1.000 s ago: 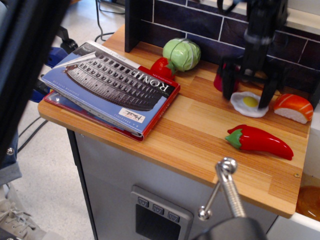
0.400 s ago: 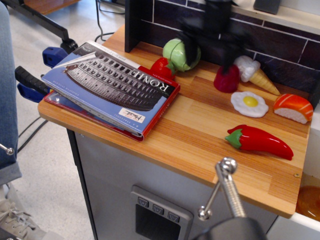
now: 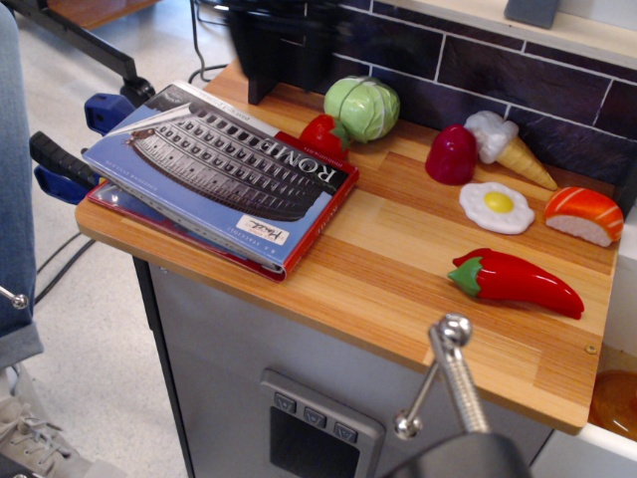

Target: Open book

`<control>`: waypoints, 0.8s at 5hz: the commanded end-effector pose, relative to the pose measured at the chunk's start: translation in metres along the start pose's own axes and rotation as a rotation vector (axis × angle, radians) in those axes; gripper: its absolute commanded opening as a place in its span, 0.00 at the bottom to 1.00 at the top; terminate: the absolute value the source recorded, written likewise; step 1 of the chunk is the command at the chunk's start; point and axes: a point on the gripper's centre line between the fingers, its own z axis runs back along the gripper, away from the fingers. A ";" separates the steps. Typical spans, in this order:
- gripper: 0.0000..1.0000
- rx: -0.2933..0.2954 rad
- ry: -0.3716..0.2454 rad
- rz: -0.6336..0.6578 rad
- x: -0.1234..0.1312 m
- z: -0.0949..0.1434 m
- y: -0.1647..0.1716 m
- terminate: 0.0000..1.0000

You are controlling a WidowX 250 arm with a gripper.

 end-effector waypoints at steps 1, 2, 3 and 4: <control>1.00 0.064 -0.078 -0.013 -0.007 0.017 0.050 0.00; 1.00 0.113 -0.075 0.011 -0.007 0.003 0.064 0.00; 1.00 0.135 -0.085 0.049 0.000 -0.006 0.084 0.00; 1.00 0.137 -0.081 0.077 0.001 -0.018 0.088 0.00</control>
